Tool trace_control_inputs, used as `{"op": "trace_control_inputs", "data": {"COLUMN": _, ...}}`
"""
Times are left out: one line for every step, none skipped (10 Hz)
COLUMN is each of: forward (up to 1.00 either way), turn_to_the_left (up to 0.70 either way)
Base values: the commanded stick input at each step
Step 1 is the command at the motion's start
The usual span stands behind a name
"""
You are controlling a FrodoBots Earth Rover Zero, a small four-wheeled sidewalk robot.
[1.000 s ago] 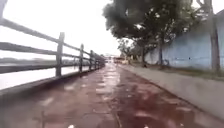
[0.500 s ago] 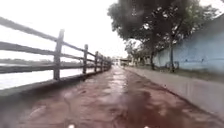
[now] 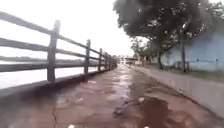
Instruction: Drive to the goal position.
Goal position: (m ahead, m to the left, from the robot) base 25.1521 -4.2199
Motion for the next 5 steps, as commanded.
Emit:
{"op": "trace_control_inputs", "data": {"forward": 1.00, "turn_to_the_left": 0.11}}
{"op": "trace_control_inputs", "data": {"forward": 1.00, "turn_to_the_left": 0.11}}
{"op": "trace_control_inputs", "data": {"forward": 1.00, "turn_to_the_left": 0.11}}
{"op": "trace_control_inputs", "data": {"forward": 1.00, "turn_to_the_left": 0.11}}
{"op": "trace_control_inputs", "data": {"forward": 1.00, "turn_to_the_left": 0.03}}
